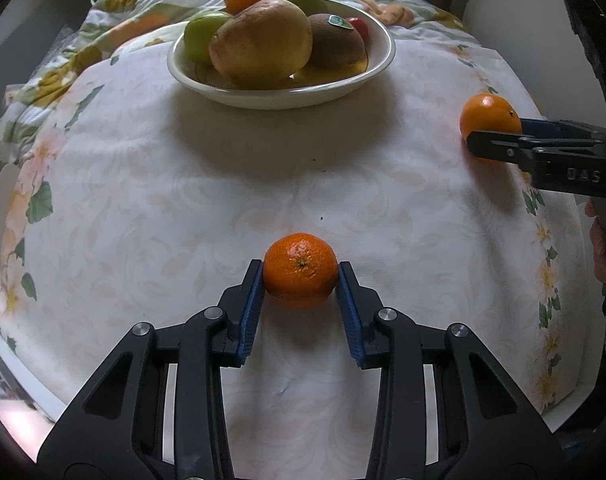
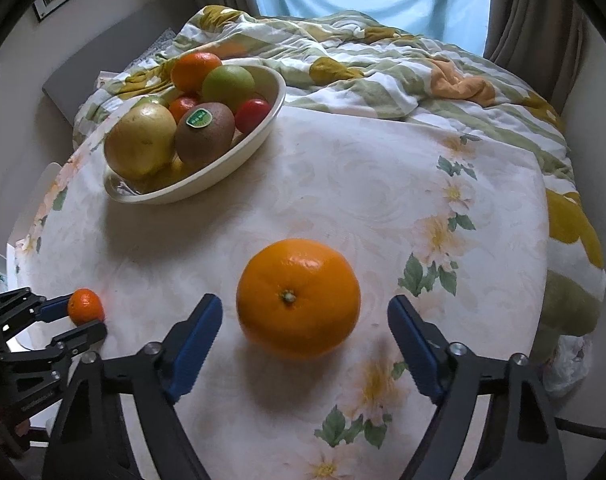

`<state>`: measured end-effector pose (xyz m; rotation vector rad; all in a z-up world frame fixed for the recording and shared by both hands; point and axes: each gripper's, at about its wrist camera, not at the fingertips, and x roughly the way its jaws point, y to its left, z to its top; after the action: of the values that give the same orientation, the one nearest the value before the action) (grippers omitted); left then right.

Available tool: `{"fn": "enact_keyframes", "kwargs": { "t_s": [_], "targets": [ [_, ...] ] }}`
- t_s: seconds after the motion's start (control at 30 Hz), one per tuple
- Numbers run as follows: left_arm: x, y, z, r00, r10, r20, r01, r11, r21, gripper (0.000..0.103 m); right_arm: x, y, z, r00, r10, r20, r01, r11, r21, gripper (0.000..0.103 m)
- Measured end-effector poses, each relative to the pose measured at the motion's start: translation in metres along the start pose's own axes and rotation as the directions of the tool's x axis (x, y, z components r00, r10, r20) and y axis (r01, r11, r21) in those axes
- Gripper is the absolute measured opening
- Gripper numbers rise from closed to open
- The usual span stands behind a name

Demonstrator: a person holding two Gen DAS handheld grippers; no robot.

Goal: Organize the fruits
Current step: 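Grasp the large orange with the right tool while the left tool lifts the tangerine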

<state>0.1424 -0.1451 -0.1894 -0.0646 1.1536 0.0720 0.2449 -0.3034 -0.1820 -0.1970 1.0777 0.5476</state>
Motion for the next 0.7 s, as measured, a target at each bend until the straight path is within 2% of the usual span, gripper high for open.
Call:
{"fn": "enact_keyframes", "kwargs": {
  "t_s": [0.1, 0.17, 0.43, 0.7],
  "targets": [
    [-0.001, 0.001, -0.001, 1.000, 0.000, 0.002, 0.000, 1.000, -0.002, 0.042, 0.004, 0.003, 0.001, 1.000, -0.006, -0.008, 0.006, 1.000, -0.011, 0.071],
    [-0.001, 0.002, -0.001, 1.000, 0.003, 0.003, -0.003, 1.000, -0.004, 0.042, 0.006, 0.005, 0.002, 1.000, -0.009, -0.016, 0.009, 1.000, -0.024, 0.057],
    [-0.011, 0.007, -0.001, 1.000, 0.012, 0.023, -0.012, 1.000, -0.013, 0.042, 0.002, 0.008, 0.002, 1.000, -0.017, -0.014, 0.017, 0.999, -0.027, 0.056],
    [-0.039, 0.013, 0.006, 0.998, 0.014, 0.064, -0.012, 1.000, -0.027, 0.042, -0.024, 0.018, 0.007, 1.000, -0.009, 0.024, 0.010, 0.999, -0.046, 0.056]
  ]
}}
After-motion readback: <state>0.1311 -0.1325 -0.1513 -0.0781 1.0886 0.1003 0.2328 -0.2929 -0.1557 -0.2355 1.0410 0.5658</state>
